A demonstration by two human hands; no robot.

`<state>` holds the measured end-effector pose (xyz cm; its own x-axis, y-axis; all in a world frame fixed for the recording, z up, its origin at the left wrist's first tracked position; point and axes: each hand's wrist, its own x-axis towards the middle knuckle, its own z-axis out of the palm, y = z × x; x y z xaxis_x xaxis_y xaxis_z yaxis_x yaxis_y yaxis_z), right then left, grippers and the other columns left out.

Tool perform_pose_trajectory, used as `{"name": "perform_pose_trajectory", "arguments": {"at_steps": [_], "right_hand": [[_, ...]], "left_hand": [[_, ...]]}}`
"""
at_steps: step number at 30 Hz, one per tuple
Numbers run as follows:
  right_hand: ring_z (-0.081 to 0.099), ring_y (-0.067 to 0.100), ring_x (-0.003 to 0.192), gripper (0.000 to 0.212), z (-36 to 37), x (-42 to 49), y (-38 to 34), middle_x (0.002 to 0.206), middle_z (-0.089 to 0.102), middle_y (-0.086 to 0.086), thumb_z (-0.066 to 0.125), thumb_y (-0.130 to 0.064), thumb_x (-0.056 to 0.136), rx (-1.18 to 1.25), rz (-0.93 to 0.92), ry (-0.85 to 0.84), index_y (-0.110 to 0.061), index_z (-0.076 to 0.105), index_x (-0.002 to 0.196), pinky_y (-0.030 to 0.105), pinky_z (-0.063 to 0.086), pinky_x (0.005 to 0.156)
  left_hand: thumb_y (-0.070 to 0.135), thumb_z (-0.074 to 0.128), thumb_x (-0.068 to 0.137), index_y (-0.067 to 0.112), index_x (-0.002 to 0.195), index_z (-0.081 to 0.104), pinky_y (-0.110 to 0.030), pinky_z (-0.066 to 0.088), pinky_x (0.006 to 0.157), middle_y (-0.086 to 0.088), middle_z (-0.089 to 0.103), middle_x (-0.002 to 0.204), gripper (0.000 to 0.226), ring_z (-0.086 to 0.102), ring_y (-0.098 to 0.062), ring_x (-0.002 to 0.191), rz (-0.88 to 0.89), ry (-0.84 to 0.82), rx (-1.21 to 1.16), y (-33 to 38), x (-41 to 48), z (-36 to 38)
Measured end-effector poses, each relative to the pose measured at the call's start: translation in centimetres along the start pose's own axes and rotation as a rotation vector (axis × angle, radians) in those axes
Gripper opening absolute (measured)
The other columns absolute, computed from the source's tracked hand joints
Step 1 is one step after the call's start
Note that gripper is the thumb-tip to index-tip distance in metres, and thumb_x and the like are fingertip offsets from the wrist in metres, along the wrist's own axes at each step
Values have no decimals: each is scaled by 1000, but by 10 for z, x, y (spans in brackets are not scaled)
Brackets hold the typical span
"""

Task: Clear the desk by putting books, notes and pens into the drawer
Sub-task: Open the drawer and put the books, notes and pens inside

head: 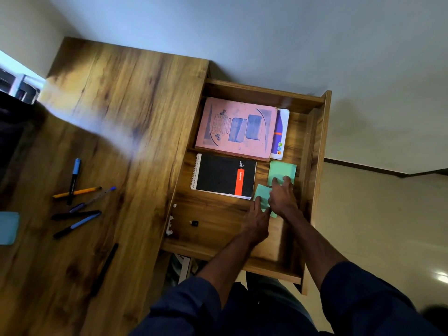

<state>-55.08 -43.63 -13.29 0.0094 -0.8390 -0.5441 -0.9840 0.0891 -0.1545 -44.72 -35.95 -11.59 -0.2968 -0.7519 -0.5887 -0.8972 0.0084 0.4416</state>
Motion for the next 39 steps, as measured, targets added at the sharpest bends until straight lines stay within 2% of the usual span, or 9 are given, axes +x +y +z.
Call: {"name": "perform_pose_trajectory", "arguments": {"at_steps": [5,10,14,17,21,27,29,34,39], "right_hand": [[33,32,140,71,1,2,2,151,34,13,75,-26,86,18,-16,16,-15,38,145,40,40,111],[44,31,135,58,-25,-17,-15,145,44,14,74,-10,87,304,46,228,-7,50,140,43,42,109],[53,32,122,37,-50,-35,-53,132,54,17,64,1,87,488,-73,366,-4,63,124,39,46,100],[57,28,114,25,-58,-50,-99,122,59,13,59,-3,90,586,-200,433,-8,66,114,31,46,90],[58,20,106,25,-60,-69,-167,119,58,10,55,-1,91,641,-326,367,-9,66,111,21,40,82],[60,20,94,28,-48,-91,-258,113,57,9,52,-1,85,629,-507,320,-11,67,106,27,49,79],[60,19,92,30,-46,-97,-289,113,57,7,53,-3,84,572,-564,328,-14,67,108,31,51,78],[60,14,76,31,-34,-121,-372,114,56,8,56,-3,82,480,-756,264,-12,67,110,33,53,72],[64,29,77,29,-5,-148,-437,102,62,11,55,1,78,350,-913,175,-9,70,101,34,52,69]], "left_hand": [[5,69,88,21,157,29,-50,42,113,-19,8,164,81,15,-39,151,23,23,-10,2,-2,-4],[9,73,88,6,143,50,-41,48,107,-15,35,154,59,39,-31,140,4,126,-40,2,-20,-34],[5,74,85,4,129,59,-41,55,95,-17,48,141,46,53,-31,124,-37,228,-60,-9,-51,-74],[3,68,87,6,122,61,-34,56,91,-13,54,130,35,58,-24,112,-53,366,-89,-36,-85,-95],[8,62,90,10,122,63,-25,52,96,-6,54,134,32,57,-16,115,-80,555,-112,-83,-125,-113],[20,41,89,14,112,67,-40,57,88,-4,59,126,35,64,-21,104,-224,762,-237,-170,-180,-131],[16,43,89,7,113,68,-41,56,90,-10,63,122,35,65,-27,105,-278,865,-280,-196,-200,-140],[9,46,79,6,82,69,-39,54,82,-12,66,101,23,65,-29,94,-374,1058,-430,-273,-260,-153],[3,55,83,12,91,71,-31,52,91,-3,63,116,20,63,-18,110,-552,1116,-534,-336,-308,-134]]}}
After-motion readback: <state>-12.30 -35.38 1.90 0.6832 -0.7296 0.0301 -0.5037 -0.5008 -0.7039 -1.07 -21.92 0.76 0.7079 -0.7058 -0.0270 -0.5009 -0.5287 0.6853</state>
